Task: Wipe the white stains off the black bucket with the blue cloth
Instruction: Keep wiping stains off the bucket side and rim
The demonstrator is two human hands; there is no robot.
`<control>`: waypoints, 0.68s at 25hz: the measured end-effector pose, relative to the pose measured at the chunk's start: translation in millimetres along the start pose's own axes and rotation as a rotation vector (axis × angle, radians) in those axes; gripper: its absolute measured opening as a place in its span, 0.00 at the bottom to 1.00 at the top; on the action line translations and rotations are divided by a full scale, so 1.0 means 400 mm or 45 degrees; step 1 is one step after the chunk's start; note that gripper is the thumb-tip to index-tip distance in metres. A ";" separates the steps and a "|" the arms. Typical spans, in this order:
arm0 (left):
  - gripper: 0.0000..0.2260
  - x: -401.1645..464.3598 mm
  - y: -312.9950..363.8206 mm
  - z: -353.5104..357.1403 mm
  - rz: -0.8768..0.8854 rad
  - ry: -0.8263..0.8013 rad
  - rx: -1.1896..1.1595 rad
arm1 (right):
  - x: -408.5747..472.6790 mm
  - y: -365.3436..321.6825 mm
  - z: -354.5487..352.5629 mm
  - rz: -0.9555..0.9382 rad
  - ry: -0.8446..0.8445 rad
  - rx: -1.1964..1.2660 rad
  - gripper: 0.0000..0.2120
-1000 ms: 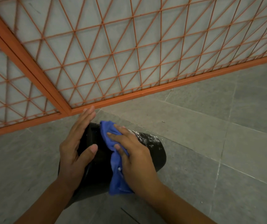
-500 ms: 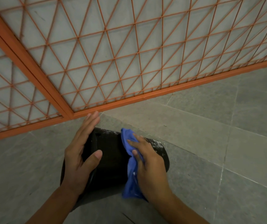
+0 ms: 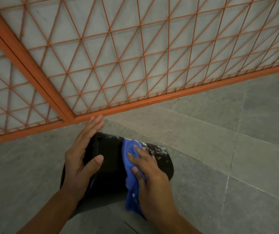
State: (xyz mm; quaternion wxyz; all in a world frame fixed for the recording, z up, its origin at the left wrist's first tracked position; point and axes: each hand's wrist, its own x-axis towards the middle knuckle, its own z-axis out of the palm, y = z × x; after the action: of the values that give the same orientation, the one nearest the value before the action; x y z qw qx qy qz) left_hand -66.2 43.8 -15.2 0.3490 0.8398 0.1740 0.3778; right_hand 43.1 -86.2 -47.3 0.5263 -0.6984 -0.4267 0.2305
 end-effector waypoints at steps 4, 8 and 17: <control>0.27 0.005 -0.001 0.006 -0.058 0.041 -0.002 | 0.067 0.032 -0.022 -0.007 0.089 -0.003 0.15; 0.31 0.001 0.013 0.012 -0.012 0.000 0.002 | 0.017 0.046 -0.046 0.131 0.131 0.066 0.17; 0.29 0.023 0.008 0.024 0.009 -0.016 -0.039 | 0.064 0.069 -0.064 0.140 0.179 -0.066 0.14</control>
State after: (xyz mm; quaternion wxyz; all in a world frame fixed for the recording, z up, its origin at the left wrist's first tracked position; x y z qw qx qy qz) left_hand -53.0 42.4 -12.8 0.3616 0.8372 0.1629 0.3765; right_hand 86.3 -80.8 -61.1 0.5235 -0.7485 -0.3555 0.1983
